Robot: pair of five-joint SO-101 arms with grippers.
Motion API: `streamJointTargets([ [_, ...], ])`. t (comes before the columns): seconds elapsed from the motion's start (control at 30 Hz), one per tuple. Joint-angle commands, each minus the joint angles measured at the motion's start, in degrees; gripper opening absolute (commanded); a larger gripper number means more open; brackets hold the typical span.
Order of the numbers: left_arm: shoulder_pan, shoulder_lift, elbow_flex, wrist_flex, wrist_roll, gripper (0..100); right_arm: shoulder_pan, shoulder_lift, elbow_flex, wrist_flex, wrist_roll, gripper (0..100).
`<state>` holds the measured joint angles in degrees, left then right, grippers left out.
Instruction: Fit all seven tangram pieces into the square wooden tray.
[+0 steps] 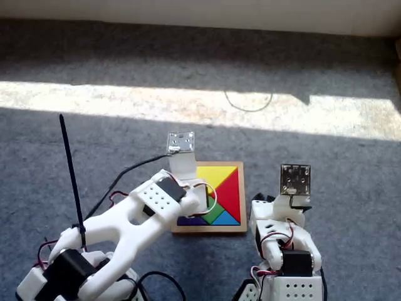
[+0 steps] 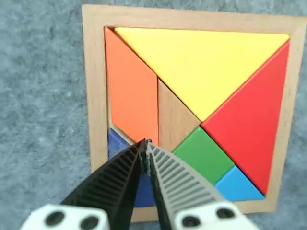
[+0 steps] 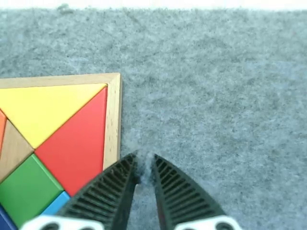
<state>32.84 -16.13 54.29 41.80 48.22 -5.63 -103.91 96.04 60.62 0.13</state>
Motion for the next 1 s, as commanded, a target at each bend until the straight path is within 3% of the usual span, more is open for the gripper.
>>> streamJointTargets([
  [0.0, -4.18, -1.71, -1.10, -2.20, -0.18, 1, 0.66, -0.66, 5.76, 0.04, -0.44, 0.9],
  [0.17, -4.62, -10.51, -3.21, 4.66, -0.26, 1, 0.66, -0.66, 5.76, 0.04, -0.44, 0.9],
  [0.4, -6.20, -33.36, -3.03, 16.00, -0.44, 1, 0.57, -0.66, 5.76, 0.04, -0.44, 0.9],
  [0.57, -11.30, -46.99, -2.95, 23.65, -7.21, 1, 0.57, -0.66, 5.76, 0.04, -0.44, 0.9],
  [0.97, -25.01, -76.62, 14.99, 24.26, -22.42, 1, 0.57, -0.66, 5.76, 0.04, -0.44, 0.9],
])
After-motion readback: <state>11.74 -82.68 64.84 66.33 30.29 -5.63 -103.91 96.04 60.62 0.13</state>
